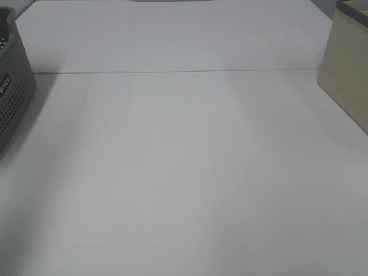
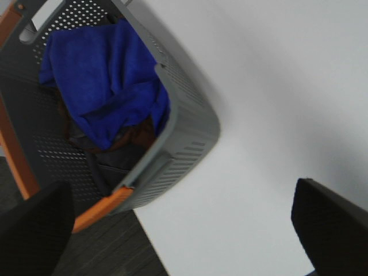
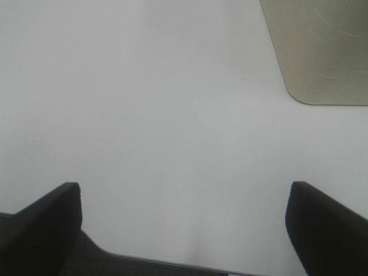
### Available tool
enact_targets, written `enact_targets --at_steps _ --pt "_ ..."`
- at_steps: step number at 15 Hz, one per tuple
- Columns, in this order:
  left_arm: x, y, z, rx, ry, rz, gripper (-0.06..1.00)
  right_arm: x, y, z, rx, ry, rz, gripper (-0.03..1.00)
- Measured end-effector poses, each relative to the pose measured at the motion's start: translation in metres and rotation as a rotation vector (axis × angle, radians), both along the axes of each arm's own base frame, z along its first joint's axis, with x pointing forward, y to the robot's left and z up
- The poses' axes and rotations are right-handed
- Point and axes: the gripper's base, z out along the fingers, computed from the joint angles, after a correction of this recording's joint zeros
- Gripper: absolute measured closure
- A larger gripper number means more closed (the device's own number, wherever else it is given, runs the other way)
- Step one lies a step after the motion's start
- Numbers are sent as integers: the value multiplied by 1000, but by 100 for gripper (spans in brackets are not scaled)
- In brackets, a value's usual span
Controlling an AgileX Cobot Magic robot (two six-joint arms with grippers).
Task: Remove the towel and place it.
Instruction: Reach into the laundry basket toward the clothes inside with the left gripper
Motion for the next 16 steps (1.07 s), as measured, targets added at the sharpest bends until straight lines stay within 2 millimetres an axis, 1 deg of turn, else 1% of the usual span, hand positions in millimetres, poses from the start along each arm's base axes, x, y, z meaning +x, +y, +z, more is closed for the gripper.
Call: enact_targets --at_steps 1,3,5,6,8,9,10,12,13,14,15,16 --pt "32 7 8 97 34 -34 -1 0 0 0 0 0 0 4" --pt "79 20 11 223 87 -38 0 0 0 0 0 0 0 4" --pt "115 32 7 306 114 -21 1 0 0 0 0 0 0 4" --pt "132 40 0 323 133 -4 2 0 0 0 0 0 0 4" --pt "156 66 -23 346 192 28 2 0 0 0 0 0 0 4" --pt "164 79 -33 362 212 27 3 0 0 0 0 0 0 4" --pt "167 85 -37 370 222 26 4 0 0 0 0 0 0 4" --pt "184 106 -61 414 275 -22 6 0 0 0 0 0 0 4" --pt "193 114 -74 436 296 -55 6 0 0 0 0 0 0 4" --pt "215 127 -105 476 331 -128 6 0 0 0 0 0 0 4" --pt "220 129 -113 488 337 -148 6 0 0 0 0 0 0 4" --pt "230 131 -127 505 344 -183 6 0 0 0 0 0 0 4"
